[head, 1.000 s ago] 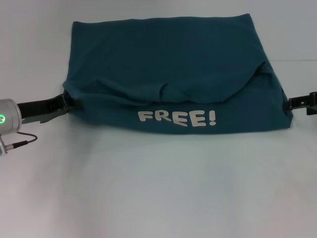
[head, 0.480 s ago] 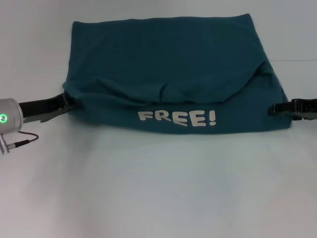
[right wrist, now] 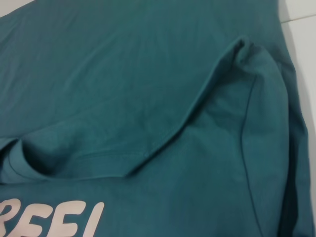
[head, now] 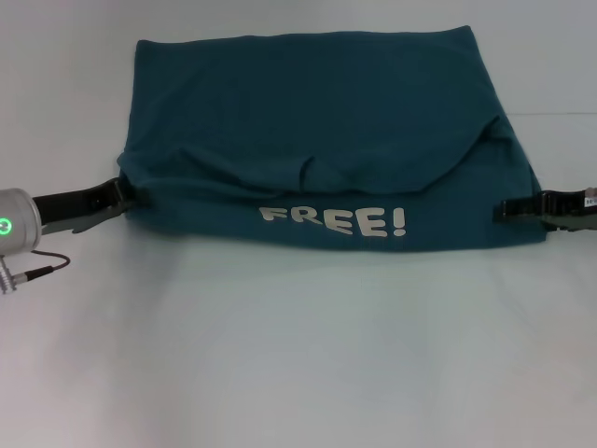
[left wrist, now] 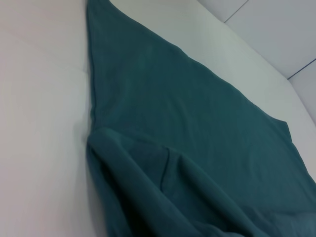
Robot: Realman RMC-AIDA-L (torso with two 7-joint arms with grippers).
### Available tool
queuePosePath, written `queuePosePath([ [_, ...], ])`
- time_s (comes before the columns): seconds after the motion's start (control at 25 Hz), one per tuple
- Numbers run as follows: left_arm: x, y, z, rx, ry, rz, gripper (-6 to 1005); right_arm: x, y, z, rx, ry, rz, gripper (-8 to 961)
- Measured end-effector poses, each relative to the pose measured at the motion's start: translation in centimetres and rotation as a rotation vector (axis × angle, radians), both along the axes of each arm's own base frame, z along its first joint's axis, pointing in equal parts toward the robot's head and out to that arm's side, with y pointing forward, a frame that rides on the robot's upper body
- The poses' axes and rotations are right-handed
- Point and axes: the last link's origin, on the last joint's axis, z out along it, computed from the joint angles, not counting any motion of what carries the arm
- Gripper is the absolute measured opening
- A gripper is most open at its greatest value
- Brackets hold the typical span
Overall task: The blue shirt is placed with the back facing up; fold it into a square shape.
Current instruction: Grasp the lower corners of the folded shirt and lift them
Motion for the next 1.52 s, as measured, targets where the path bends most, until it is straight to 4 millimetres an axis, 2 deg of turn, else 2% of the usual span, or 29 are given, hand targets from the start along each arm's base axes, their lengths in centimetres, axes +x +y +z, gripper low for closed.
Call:
queuePosePath([
  [0.36, 0.0, 0.0, 0.0, 0.001, 0.000, 0.000, 24, 0.1, -0.1, 0.0, 0.006, 0.010, -0.028, 860],
  [0.84, 0.0, 0.0, -0.2, -0.001, 0.000, 0.000, 23, 0.5, 0.1, 0.4, 0.024, -0.004, -0.034, 399],
  [1.32, 0.2, 0.0, -0.2, -0.008, -0.002, -0.008, 22, 0.5, 0.0, 0.3, 0.008, -0.022, -0.031, 21],
  [1.52, 0.2, -1.0, 0.1, -0.091, 0.003, -0.036, 22, 0.3, -0.8, 2.1, -0.056, 0.003, -0.027, 26],
])
